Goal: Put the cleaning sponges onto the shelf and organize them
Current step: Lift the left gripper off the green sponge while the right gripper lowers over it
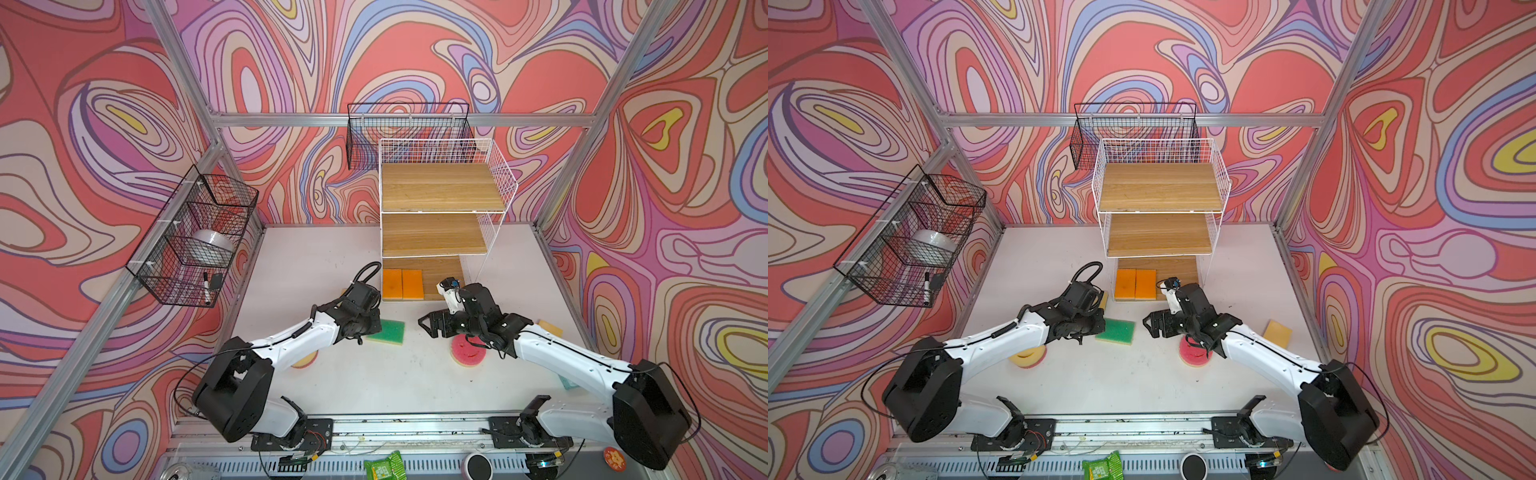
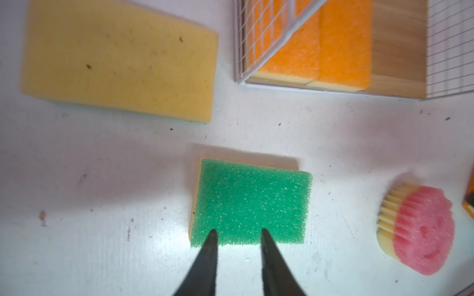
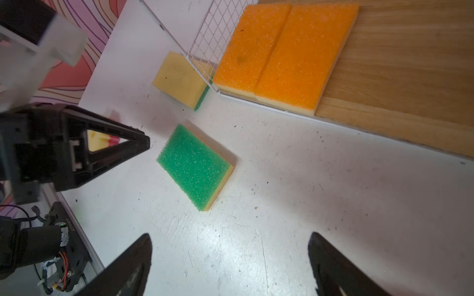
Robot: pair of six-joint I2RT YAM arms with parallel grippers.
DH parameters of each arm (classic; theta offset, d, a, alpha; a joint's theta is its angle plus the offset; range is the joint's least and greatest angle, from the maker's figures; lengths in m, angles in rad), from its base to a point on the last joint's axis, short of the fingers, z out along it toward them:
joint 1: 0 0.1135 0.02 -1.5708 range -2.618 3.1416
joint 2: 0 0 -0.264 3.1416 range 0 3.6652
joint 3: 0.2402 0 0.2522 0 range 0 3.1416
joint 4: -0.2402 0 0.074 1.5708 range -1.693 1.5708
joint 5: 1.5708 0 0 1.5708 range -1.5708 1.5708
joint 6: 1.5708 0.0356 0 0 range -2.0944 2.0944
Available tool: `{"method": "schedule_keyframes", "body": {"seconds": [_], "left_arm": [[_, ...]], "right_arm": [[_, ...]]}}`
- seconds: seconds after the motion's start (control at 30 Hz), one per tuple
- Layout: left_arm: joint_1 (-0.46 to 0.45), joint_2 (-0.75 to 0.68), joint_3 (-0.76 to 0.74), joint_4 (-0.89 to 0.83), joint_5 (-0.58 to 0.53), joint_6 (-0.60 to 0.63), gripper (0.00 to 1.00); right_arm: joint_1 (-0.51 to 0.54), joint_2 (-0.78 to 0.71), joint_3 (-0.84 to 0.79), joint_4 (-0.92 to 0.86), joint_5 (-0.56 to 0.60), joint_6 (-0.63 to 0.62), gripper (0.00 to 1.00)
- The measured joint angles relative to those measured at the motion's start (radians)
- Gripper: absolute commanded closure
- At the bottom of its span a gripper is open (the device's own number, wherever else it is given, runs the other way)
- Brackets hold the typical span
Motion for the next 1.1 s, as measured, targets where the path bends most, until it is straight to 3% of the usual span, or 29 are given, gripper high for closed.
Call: {"method": "schedule_keyframes", "body": {"seconds": [0.07, 0.13, 0.57, 1.1], "left_arm": [[0.002, -0.068, 0.0, -0.02, -0.01, 0.011, 0.18], [0.01, -0.121, 0.002, -0.039, -0.016, 0.019, 0.14], [0.1, -0.32, -0.089, -0.115, -0.006, 0.053, 0.03], [0.135, -0.386, -0.167, -0.131, 0.009, 0.074, 0.0]], "right_arm": [[0.012, 0.022, 0.021, -0.016, -0.005, -0.034, 0.02], [0.029, 0.046, 0.045, -0.031, -0.004, -0.072, 0.02], [0.124, 0.368, 0.282, -0.063, -0.011, -0.274, 0.02], [0.173, 0.585, 0.372, -0.046, 0.005, -0.325, 0.02]]}}
